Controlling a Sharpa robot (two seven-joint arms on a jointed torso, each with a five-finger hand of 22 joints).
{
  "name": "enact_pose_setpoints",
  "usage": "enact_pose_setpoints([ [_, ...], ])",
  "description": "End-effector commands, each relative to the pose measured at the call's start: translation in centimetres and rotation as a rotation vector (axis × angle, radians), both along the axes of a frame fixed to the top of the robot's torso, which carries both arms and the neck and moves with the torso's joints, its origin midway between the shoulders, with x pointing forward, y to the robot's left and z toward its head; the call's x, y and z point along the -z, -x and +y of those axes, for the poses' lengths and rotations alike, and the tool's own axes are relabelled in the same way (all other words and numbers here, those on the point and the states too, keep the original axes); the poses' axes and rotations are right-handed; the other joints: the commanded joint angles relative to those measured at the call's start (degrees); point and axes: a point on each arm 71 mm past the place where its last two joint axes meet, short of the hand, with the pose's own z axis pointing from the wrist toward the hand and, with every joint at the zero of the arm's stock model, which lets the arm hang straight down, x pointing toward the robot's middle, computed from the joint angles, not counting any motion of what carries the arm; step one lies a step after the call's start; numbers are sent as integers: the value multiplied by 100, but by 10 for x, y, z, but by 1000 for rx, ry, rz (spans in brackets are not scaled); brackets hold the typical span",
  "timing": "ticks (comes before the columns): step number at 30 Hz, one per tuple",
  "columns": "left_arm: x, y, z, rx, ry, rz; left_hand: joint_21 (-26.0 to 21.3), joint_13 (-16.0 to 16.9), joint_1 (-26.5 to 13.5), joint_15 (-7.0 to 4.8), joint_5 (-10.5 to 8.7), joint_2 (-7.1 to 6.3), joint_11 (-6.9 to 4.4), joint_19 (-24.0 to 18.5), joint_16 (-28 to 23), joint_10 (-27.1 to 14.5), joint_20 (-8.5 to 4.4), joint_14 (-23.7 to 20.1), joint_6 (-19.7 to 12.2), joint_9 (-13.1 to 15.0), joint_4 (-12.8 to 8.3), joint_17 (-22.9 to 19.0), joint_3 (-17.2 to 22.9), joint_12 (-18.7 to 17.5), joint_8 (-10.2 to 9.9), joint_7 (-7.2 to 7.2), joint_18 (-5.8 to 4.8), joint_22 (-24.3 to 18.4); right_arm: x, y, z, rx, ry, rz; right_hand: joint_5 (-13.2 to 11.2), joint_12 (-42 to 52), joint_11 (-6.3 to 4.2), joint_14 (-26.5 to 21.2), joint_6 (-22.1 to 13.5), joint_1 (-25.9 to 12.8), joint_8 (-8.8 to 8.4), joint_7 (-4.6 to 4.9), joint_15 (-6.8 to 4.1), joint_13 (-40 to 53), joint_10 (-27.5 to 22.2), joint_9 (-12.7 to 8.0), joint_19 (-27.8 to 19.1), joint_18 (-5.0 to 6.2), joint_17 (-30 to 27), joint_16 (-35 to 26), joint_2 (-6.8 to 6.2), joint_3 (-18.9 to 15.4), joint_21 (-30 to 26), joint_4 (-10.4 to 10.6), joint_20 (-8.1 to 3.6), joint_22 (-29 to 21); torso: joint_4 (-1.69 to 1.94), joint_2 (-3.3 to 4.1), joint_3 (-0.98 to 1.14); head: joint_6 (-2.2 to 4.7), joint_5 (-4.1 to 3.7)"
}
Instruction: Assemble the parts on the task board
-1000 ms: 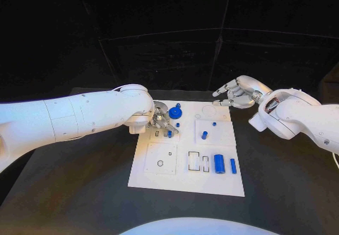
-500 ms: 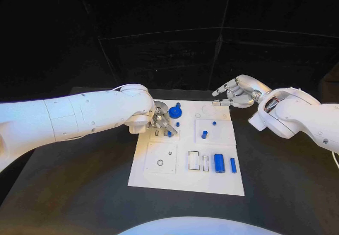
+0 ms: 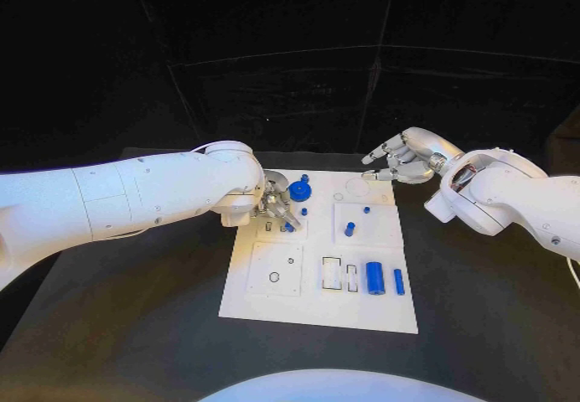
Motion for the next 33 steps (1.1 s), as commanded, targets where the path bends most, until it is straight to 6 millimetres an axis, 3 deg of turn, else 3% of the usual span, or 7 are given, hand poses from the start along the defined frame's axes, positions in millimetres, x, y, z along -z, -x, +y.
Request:
enact_pose_setpoints([
  [1, 1, 1, 3, -20, 9, -12, -42, -3, -158, 11, 30, -144, -1, -14, 18, 8, -27, 595, 7, 26, -837, 1509, 1127, -31, -17, -4, -31, -38, -1, 0, 1, -11, 9, 0, 29, 24, -1, 280, 38, 8, 25, -1, -25, 6, -5, 4, -22, 59, 119, -17, 60, -27, -27, 6, 9, 3, 6, -2, 2, -7, 5],
  [3, 1, 1, 5, -30, 16, -20, -48, -7, -273, 13, 24, -229, -24, -13, 18, 14, -21, 595, 14, 40, -873, 1509, 1366, -34, -9, 32, -31, -41, -1, 0, 1, -12, 11, 0, 29, 24, -1, 280, 38, 8, 25, -1, -25, 6, -5, 4, -22, 59, 119, -17, 60, -27, -27, 6, 9, 3, 7, 1, 7, -6, 0],
  [4, 0, 1, 7, -40, 23, -28, -63, -12, -841, 67, 8, -585, -20, -7, 18, 49, -3, 595, 20, 114, -971, 1509, 2467, -30, 36, 3, -41, -39, -1, 0, 1, -12, 12, -1, 29, 24, -1, 280, 38, 8, 25, -1, -25, 6, -5, 4, -22, 59, 119, -17, 60, -27, -27, 6, 9, 3, 8, 3, 8, -7, -3],
  [6, -1, 2, 10, -59, 40, -40, -86, -13, -1086, 12, -5, -785, -16, -12, 18, 64, 4, 595, 28, 182, -1022, 1509, 2963, -23, 100, 31, -29, -60, -1, 0, 1, -12, 13, -1, 29, 24, -1, 280, 38, 8, 25, -1, -25, 6, -5, 4, -22, 59, 119, -17, 60, -27, -27, 6, 9, 3, 10, 1, 2, -8, -12],
  [10, -3, 3, 18, -113, 81, -69, -106, -22, -1356, 6, -22, -965, -13, -9, 18, 85, -11, 595, 24, 285, -1041, 1509, 3495, -13, 201, 15, -21, -74, -1, -1, 0, -10, 15, -1, 29, 24, -1, 280, 38, 8, 25, -1, -25, 6, -5, 4, -22, 59, 119, -17, 60, -27, -27, 6, 9, 3, 19, -3, -14, -17, -11],
  [24, 7, 15, 34, -214, 149, -116, -117, -33, -1487, -10, -32, -1052, -9, -7, 18, 93, -13, 595, 41, 344, -1021, 1509, 3697, -12, 268, -9, -21, -81, 0, -1, -4, -2, 19, -3, 35, 14, -3, 276, 41, 21, 26, -2, -26, -7, -12, 4, -29, 61, 99, -29, 70, -25, -34, 2, 8, -9, 65, -8, -10, -40, -15],
  [33, 21, 18, 36, -229, 142, -96, -120, -29, -1495, -11, -33, -1056, -11, -8, 18, 96, -14, 595, 41, 349, -1018, 1509, 3713, -8, 273, -10, -20, -84, -1, -1, -5, -2, 22, -5, 35, 14, -3, 276, 41, 21, 26, -2, -26, -7, -12, 4, -29, 61, 99, -29, 70, -25, -34, 2, 8, -9, 37, 2, 4, -10, 9],
])
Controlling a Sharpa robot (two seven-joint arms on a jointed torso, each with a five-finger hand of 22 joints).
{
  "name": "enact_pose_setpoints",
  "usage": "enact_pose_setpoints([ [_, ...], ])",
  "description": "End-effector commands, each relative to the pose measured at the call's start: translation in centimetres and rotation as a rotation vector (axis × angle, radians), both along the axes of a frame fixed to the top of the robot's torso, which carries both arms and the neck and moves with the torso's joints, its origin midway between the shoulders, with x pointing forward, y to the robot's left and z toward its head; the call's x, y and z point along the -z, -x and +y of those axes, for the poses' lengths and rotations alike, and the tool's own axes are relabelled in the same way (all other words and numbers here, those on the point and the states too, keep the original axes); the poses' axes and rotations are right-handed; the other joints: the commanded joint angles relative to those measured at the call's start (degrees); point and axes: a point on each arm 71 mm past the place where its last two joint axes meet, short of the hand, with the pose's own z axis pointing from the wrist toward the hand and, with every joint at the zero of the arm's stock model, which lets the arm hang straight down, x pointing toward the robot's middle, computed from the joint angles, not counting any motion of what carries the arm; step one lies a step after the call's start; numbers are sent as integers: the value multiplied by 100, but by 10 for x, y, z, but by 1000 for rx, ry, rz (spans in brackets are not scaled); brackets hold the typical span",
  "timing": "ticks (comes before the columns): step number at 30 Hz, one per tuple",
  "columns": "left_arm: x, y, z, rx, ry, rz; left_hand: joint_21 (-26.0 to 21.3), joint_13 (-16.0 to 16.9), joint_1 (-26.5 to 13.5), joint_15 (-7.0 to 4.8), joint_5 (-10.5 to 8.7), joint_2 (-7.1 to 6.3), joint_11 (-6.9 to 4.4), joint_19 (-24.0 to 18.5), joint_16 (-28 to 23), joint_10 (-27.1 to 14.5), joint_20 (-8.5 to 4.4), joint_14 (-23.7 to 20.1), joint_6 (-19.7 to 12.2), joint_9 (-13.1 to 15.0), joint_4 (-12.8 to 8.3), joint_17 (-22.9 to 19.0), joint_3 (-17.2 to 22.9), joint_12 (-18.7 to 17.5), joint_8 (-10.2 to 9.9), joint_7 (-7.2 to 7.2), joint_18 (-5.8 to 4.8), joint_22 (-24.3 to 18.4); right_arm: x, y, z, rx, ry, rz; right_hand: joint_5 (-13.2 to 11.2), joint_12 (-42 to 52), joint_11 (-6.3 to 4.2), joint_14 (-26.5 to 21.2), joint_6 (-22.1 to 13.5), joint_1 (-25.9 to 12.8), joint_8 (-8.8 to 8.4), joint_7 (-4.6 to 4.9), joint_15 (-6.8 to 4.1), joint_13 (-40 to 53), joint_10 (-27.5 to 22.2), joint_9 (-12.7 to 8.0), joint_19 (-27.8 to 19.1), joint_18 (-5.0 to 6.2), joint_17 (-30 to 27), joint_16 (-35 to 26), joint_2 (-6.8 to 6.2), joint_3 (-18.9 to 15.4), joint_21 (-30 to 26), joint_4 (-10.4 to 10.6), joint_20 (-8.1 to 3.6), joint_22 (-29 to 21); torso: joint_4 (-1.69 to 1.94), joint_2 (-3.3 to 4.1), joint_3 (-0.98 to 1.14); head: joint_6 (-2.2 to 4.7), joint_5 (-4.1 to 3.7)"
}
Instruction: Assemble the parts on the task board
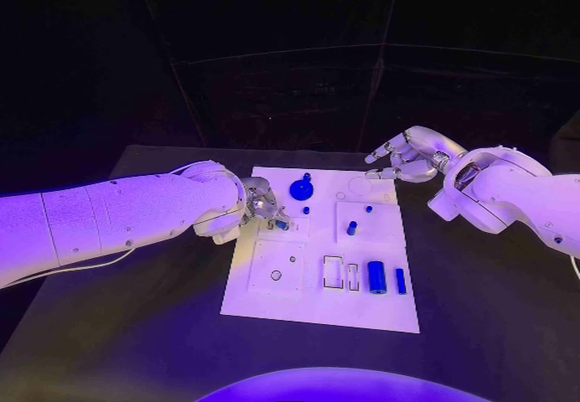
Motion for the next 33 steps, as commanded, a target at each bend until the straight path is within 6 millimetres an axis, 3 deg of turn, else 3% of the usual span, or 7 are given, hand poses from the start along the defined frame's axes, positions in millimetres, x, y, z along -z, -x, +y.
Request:
enact_pose_setpoints([
  [1, 2, -1, 1, -23, 9, -10, -23, -6, 21, -13, -8, 55, 1, -7, 18, 21, -15, 595, 4, 0, -664, 1509, 676, 8, 22, -22, -20, -5, -1, 0, 1, -9, 5, -5, 35, 14, -3, 276, 41, -6, 26, -2, -26, -6, -12, 5, -29, 61, 100, -29, 52, -25, -34, 2, 8, -5, -18, 9, 8, 17, 11],
  [29, 7, 3, -2, 1, -20, 35, -26, -14, -25, -20, -33, 18, -6, -5, 18, 22, -20, 595, -8, 34, -650, 1509, 778, 6, 56, -32, -20, -2, -1, 0, 5, -18, 7, -1, 35, 14, -3, 276, 41, -6, 26, -2, -26, -6, -12, 5, -29, 61, 100, -29, 52, -25, -34, 2, 8, -5, -7, 8, 1, -8, -6],
  [33, 8, 3, -2, 8, -30, 45, -25, -11, -18, -23, -35, -6, -10, -3, 18, 23, -24, 595, -17, 51, -673, 1509, 841, 10, 72, -34, -21, 3, -1, 0, 6, -21, 6, 0, 35, 14, -3, 276, 41, -6, 26, -2, -26, -6, -12, 5, -29, 61, 100, -29, 52, -25, -34, 2, 8, -5, -21, 13, 1, -11, 2],
])
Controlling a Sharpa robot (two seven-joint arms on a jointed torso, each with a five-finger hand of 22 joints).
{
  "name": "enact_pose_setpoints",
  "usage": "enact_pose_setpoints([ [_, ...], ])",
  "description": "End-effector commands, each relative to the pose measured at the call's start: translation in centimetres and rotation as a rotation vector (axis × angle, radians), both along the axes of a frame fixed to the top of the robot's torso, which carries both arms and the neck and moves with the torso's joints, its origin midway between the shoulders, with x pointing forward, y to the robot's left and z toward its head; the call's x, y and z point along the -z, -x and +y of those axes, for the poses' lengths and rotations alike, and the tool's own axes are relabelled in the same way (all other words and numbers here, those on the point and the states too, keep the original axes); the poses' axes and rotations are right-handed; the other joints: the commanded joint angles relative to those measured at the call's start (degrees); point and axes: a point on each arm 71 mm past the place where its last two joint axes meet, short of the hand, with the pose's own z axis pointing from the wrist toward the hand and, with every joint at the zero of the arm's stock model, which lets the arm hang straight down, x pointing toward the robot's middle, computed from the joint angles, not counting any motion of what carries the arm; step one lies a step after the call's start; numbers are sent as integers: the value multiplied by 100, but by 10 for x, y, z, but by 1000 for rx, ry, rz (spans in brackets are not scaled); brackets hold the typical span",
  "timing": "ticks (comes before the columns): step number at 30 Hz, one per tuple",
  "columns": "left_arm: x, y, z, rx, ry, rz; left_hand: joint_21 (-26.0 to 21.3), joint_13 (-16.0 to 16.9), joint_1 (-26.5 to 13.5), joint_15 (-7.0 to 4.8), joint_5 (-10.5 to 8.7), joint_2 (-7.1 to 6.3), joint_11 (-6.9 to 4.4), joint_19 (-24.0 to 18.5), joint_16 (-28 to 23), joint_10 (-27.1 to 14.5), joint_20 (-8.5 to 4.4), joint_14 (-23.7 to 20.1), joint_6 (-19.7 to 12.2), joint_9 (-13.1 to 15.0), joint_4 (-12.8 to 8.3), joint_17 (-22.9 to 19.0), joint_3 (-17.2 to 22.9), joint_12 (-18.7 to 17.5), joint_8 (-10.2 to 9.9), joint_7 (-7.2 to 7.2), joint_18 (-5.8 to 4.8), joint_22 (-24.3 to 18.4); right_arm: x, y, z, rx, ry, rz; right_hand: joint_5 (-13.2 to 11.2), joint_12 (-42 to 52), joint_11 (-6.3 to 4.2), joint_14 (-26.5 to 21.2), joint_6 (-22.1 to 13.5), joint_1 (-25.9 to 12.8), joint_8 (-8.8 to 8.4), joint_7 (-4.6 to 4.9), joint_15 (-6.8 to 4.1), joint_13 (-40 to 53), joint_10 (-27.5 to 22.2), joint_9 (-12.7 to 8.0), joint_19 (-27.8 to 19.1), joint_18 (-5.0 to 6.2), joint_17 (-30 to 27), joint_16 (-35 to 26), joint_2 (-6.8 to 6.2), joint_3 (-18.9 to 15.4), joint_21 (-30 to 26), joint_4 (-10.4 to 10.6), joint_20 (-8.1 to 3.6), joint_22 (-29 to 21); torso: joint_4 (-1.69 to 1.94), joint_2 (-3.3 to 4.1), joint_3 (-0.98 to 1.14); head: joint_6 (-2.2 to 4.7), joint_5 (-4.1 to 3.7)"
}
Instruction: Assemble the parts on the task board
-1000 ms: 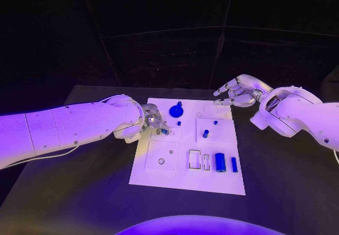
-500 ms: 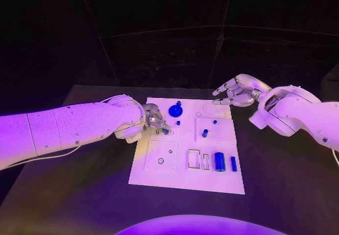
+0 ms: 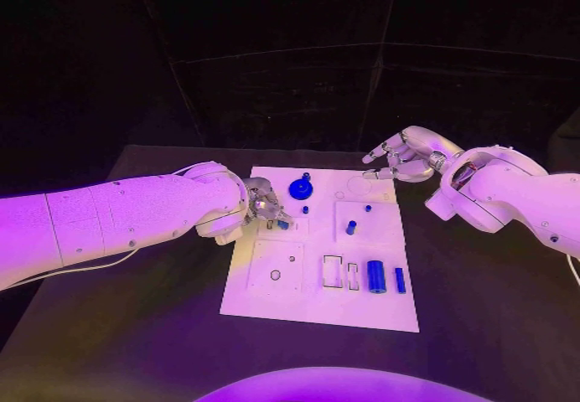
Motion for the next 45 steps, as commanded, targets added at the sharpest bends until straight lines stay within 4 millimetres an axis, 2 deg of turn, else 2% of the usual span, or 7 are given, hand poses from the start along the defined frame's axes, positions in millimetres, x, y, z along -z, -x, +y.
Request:
enact_pose_setpoints([
  [1, 6, 3, 2, 9, -39, 43, -25, -2, 19, -23, 10, 30, -11, -3, 18, 24, -24, 595, -15, 12, -672, 1509, 698, 10, 24, -38, -21, 9, -1, 0, 2, -11, 3, 0, 35, 14, -3, 276, 41, -6, 26, -2, -27, -6, -12, 5, -29, 62, 101, -29, 52, -25, -34, 2, 8, -6, -12, 1, 1, -7, 11],
  [12, 7, 4, 4, 14, -53, 60, -13, -97, -3, -31, 37, -31, -20, 6, 18, -6, -31, 595, 1, 54, -695, 1509, 793, -60, 80, -48, -25, 35, -1, 0, 2, -11, 3, 1, 35, 19, -3, 280, 42, -3, 27, -2, -27, -4, -10, 5, -28, 62, 113, -24, 61, -30, -36, 4, 7, -7, 5, -1, 2, -28, -4],
  [17, 7, 4, 4, 7, -54, 56, -13, -97, -6, -31, 39, -33, -21, 6, 18, -5, -31, 595, 1, 56, -694, 1509, 798, -60, 82, -49, -25, 35, -1, 0, 1, -10, 3, 0, 30, 18, -2, 279, 42, -5, 27, -2, -27, -5, -11, 5, -28, 62, 111, -26, 62, -32, -37, 6, 6, -9, -3, -3, 4, -21, -3],
  [21, 7, 3, 3, 9, -54, 56, -7, -68, -153, -36, 31, -107, -29, 11, 18, 25, -35, 595, 36, 97, -608, 1509, 761, -24, 141, -66, -28, 49, -1, 0, 1, -10, 3, 0, -96, 21, -2, 282, 45, -35, 30, -3, -28, -15, -10, 5, -27, 63, 109, -34, 76, -79, -46, 34, 5, -16, -5, -3, 5, -17, 1],
  [26, 7, 3, 1, 12, -56, 57, 3, -36, -424, -48, -18, -184, -46, 20, 18, 54, -46, 595, 100, 135, -380, 1509, 485, 25, 203, -90, -32, 73, -1, 0, 1, -9, 3, 0, -118, 19, -1, 282, 45, -47, 30, -3, -28, -21, -13, 5, -25, 62, 105, -38, 80, -93, -47, 44, 4, -16, -9, 0, 5, -13, 2],
  [29, 7, 2, 0, 13, -59, 59, 24, -7, -616, -58, -74, -242, -58, 35, 18, 72, -54, 595, 152, 159, -185, 1509, 95, 68, 243, -105, -40, 113, -1, 0, 1, -9, 3, 0, -128, 19, -1, 282, 45, -63, 30, -2, -28, -23, -14, 4, -25, 63, 103, -41, 83, -108, -49, 56, 4, -18, -4, 1, 10, -13, -6],
  [45, 8, 0, -4, 13, -69, 62, 141, 109, -692, -95, -77, -185, -97, 95, 18, 128, -94, 595, 250, 240, 219, 1509, -1031, 218, 370, -153, -72, 310, -1, 0, 2, -13, 3, 0, -129, 1, 0, 275, 43, -83, 30, -2, -27, -46, -28, 4, -49, 71, 71, -61, 82, -129, -69, 71, 4, -55, -4, 1, 6, -27, -12],
])
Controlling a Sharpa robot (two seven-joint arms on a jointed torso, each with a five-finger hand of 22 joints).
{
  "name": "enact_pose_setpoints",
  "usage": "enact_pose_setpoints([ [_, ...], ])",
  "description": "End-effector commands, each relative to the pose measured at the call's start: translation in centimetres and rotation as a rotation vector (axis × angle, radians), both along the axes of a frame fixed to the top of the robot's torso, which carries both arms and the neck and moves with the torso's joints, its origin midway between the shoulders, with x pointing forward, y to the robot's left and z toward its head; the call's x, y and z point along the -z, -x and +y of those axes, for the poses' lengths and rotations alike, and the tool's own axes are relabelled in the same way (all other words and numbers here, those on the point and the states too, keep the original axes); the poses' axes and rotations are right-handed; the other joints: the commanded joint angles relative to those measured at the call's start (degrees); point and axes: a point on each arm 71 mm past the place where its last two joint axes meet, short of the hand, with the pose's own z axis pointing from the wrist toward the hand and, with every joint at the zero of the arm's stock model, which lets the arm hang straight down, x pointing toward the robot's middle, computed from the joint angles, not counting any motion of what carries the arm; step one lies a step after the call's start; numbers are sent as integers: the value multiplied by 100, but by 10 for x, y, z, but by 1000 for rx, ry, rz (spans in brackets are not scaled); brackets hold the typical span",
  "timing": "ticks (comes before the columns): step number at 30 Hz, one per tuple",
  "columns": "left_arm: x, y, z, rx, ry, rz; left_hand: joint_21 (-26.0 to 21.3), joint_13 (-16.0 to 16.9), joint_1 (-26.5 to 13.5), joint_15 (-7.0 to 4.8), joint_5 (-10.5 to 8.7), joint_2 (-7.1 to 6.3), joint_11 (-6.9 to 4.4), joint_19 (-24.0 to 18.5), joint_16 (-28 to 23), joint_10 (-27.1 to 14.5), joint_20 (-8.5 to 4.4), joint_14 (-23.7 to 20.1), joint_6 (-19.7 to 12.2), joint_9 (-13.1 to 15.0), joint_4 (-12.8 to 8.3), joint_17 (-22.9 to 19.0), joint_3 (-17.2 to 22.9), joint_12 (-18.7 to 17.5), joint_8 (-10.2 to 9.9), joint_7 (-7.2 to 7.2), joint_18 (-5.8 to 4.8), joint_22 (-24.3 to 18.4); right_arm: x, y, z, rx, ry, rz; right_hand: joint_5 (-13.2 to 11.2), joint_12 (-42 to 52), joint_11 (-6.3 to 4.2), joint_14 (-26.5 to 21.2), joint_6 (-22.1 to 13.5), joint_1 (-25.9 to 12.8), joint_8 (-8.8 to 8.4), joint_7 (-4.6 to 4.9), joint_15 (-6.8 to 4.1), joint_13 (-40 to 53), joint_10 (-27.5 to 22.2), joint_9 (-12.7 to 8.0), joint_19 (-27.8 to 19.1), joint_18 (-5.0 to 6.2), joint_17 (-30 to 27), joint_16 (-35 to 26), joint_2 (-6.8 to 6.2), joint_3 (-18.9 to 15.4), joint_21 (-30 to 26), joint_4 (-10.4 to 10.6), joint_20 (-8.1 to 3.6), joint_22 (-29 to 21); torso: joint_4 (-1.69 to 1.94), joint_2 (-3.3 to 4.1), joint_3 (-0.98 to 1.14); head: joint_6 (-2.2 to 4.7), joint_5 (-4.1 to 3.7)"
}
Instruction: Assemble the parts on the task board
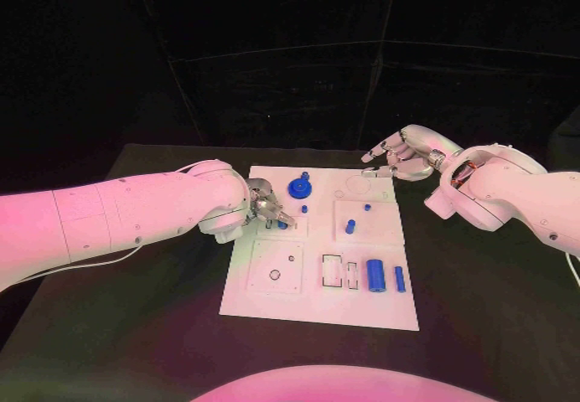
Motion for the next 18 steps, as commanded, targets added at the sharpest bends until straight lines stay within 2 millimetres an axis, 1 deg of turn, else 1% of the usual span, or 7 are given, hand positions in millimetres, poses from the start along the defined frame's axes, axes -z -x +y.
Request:
enact_pose_setpoints([
  [1, 3, 2, -1, 8, -19, 22, 48, 14, -29, -54, -21, 22, -16, 100, 18, 48, -56, 596, 29, 17, 30, 1509, -123, 40, 46, 12, -74, 27, -1, 0, 2, -10, 1, -2, -16, 0, 0, 276, 43, -14, 30, -2, -27, -5, -28, 4, -49, 71, 68, -35, 14, -27, -23, 1, 4, -8, 1, 2, 0, 5, -8],
  [8, 3, 1, -2, 1, -18, 16, 70, 19, -109, -62, -22, 57, -26, 108, 18, 54, -64, 596, 34, 42, 232, 1509, -483, 61, 85, 1, -81, 67, -1, 0, 2, -11, 1, -2, -16, -6, 0, 275, 41, -27, 29, -2, -27, -13, -33, 4, -59, 75, 68, -37, 7, -44, -32, 9, 4, -24, 3, -2, -5, 4, -8],
  [10, 3, 0, -1, -3, -17, 13, 75, 20, -141, -69, -20, 60, -33, 110, 18, 55, -68, 596, 38, 53, 326, 1509, -654, 68, 104, -11, -82, 78, -1, 0, 2, -11, 1, -2, -19, -8, 1, 274, 40, -38, 29, -2, -27, -17, -36, 3, -62, 76, 62, -42, 5, -57, -36, 18, 4, -31, 1, -1, -6, 5, -6],
  [11, 3, 0, -1, -5, -17, 12, 78, 20, -169, -71, -53, 50, -37, 110, 18, 55, -71, 596, 42, 59, 379, 1509, -744, 71, 115, -15, -82, 84, -1, 0, 2, -11, 1, -2, -19, -8, 1, 274, 40, -39, 29, -2, -27, -17, -36, 3, -62, 76, 61, -42, 5, -58, -36, 18, 4, -31, 1, -1, -6, 5, -6],
  [12, 3, 0, -1, -7, -16, 11, 81, 21, -202, -74, -116, 25, -41, 111, 18, 56, -73, 596, 42, 64, 435, 1509, -847, 74, 123, -19, -83, 90, -1, 0, 2, -11, 1, -2, -19, -8, 1, 274, 40, -39, 29, -2, -27, -17, -36, 3, -62, 76, 61, -42, 5, -58, -36, 18, 4, -31, 1, -1, -6, 5, -6],
  [13, 3, 0, 0, -10, -15, 8, 83, 23, -259, -79, -154, -22, -54, 112, 18, 58, -81, 596, 42, 73, 537, 1509, -1023, 80, 136, -25, -84, 96, -1, 0, 2, -11, 1, -2, -21, -10, 1, 273, 39, -50, 29, -2, -27, -21, -38, 3, -64, 77, 58, -45, 5, -70, -39, 27, 4, -34, -1, 1, -4, 5, -5],
  [18, 2, 0, 3, -17, -10, 2, 100, 46, -352, -107, -170, -235, -77, 120, 18, 71, -113, 596, 39, 95, 766, 1509, -1462, 101, 160, -53, -89, 129, -1, -1, 1, -10, 2, -2, -22, -14, 1, 271, 38, -58, 29, -2, -27, -26, -42, 3, -69, 78, 48, -52, 5, -78, -44, 33, 4, -43, 4, 1, -9, 2, -13],
])
